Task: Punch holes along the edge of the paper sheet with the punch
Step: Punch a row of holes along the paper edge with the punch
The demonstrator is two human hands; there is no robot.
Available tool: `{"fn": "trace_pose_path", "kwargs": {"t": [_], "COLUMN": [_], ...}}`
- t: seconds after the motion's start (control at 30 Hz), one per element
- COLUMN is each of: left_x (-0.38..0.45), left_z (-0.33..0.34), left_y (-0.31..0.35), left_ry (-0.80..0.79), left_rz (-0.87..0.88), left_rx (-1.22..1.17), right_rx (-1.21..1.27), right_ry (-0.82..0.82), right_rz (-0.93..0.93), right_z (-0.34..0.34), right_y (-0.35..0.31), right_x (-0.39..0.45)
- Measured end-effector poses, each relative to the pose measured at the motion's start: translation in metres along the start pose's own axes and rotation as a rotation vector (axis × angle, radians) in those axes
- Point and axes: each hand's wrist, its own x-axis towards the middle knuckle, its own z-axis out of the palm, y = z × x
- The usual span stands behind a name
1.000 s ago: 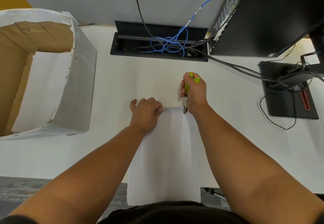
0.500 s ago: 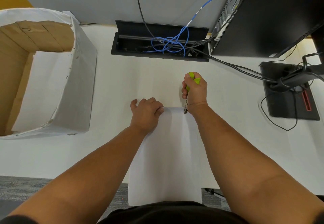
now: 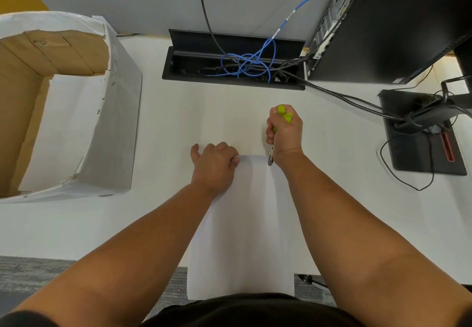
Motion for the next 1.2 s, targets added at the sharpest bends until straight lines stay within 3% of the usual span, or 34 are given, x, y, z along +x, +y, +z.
{"fn": "trace_pose_path", "kwargs": {"t": [0.2, 1.2], "left_x": [-0.003, 0.014], "left_z": [-0.001, 0.016], "left_y": [0.018, 0.038], "left_ry": [-0.012, -0.087], "left_rz": [0.086, 0.058], "left_rx": [0.150, -0.016], "right_rx": [0.011, 0.072], "right_ry": [0.010, -0.071], "right_rz": [-0.008, 0.002], "right_z": [0.001, 0.000], "right_y": [0.002, 0.003], "right_x": [-0.002, -0.007]}}
